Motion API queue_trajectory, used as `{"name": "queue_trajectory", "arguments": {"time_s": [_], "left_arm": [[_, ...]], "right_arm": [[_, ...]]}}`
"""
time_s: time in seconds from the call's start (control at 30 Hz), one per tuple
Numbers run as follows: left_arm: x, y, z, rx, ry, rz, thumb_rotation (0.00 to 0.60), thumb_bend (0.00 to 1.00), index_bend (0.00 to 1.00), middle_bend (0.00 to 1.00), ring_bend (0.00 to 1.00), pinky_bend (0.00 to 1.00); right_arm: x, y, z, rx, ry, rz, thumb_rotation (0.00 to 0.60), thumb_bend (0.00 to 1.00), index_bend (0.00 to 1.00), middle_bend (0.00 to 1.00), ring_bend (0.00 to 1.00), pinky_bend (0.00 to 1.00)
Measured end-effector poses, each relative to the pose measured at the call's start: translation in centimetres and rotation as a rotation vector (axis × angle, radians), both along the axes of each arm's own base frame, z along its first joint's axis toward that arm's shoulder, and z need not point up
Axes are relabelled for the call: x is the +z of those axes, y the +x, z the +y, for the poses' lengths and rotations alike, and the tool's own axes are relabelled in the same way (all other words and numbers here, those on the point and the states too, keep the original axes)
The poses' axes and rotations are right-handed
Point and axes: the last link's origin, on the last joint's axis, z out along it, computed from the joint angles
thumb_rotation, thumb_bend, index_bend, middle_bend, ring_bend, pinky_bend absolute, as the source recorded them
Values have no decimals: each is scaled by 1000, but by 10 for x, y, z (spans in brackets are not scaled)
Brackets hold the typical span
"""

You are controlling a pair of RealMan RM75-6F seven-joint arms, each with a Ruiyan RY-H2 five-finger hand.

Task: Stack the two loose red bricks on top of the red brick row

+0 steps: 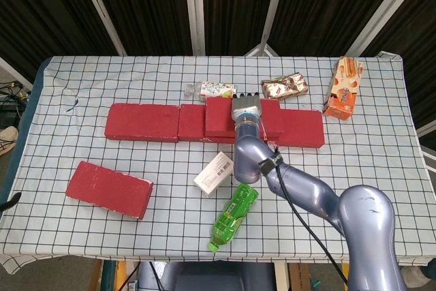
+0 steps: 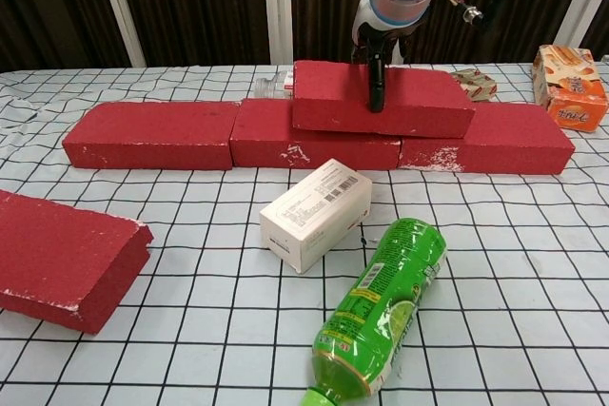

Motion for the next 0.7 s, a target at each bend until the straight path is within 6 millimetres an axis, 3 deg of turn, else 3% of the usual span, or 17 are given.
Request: {"name": "queue_trajectory", "arguments": {"time_s": [0.7], "left_arm": [[1, -1, 0, 1, 4, -1, 600, 133, 89, 0, 0, 99]], "right_arm": [[-7, -1, 2, -19, -4, 35, 600, 319, 0, 61, 0, 0]]}}
